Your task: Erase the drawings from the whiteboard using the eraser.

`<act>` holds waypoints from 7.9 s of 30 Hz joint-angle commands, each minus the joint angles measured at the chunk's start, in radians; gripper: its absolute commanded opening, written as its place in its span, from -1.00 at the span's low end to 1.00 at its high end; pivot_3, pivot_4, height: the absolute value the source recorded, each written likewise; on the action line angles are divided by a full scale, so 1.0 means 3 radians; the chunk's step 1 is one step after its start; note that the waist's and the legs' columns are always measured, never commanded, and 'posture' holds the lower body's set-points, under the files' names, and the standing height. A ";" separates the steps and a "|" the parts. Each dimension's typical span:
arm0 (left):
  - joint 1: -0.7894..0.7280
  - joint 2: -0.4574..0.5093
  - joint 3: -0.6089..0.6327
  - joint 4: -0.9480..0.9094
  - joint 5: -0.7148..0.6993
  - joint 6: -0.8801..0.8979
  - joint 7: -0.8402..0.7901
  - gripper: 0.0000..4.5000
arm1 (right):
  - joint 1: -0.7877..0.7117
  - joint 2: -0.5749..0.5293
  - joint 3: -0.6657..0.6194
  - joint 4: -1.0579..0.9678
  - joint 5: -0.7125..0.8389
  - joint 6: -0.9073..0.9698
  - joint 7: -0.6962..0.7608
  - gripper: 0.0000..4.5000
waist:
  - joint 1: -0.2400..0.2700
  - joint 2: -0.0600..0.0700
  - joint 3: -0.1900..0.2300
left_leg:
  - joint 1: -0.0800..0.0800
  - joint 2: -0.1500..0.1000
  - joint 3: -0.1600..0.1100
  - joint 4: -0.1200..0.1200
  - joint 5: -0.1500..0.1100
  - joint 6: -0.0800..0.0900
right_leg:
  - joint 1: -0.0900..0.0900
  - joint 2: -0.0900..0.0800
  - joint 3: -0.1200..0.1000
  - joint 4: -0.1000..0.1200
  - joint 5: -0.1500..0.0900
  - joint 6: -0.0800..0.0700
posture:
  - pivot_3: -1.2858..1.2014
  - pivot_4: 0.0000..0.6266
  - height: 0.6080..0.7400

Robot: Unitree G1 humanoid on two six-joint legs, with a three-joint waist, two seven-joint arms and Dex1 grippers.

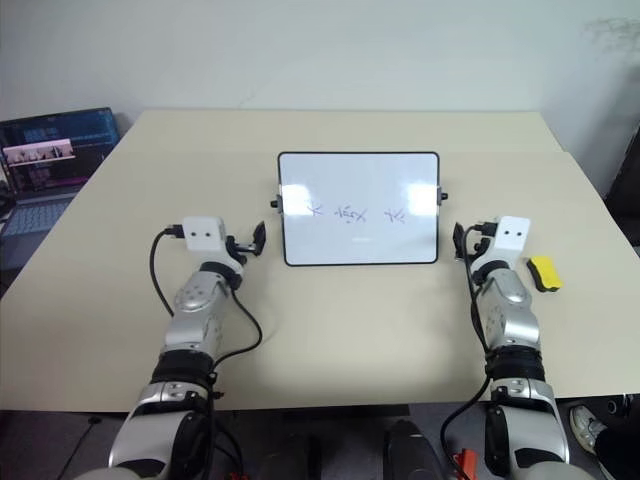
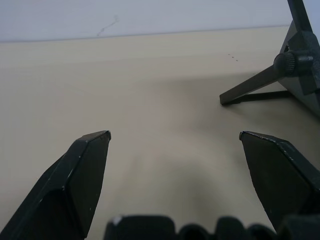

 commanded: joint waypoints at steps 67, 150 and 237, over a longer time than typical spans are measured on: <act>-0.0564 -0.0339 -0.1706 -0.1075 -0.0115 0.1034 -0.2370 1.00 | 0.0084 -0.1916 -0.0029 -0.0313 0.0172 0.2855 0.1087 -0.74 | 0.0032 -0.0001 0.0005 | -0.0005 -0.0001 0.0002 0.0003 -0.0001 0.0001 | 0.0002 0.0002 0.0004 -0.0013 -0.0002 -0.0003 | 0.03 -0.52 1.00; -0.0535 -0.0329 -0.1686 -0.1120 -0.0106 0.1075 -0.2324 1.00 | -0.0166 -0.1790 -0.0032 0.0090 0.0009 0.2551 0.1020 -0.49 | 0.0028 0.0000 0.0004 | -0.0002 -0.0001 0.0002 0.0004 0.0000 0.0001 | 0.0005 0.0002 0.0004 -0.0009 -0.0002 -0.0003 | 0.03 -0.52 1.00; 0.0424 0.0781 -0.0391 -0.1653 -0.0236 0.1011 -0.1606 1.00 | -0.2345 0.0754 0.1894 0.2098 -0.1698 0.0549 0.0656 -0.50 | -0.0034 -0.0002 0.0006 | 0.0058 0.0010 -0.0057 -0.0005 0.0011 -0.0012 | 0.0066 0.0001 -0.0081 0.0009 -0.0010 -0.0024 | 0.03 -0.52 1.00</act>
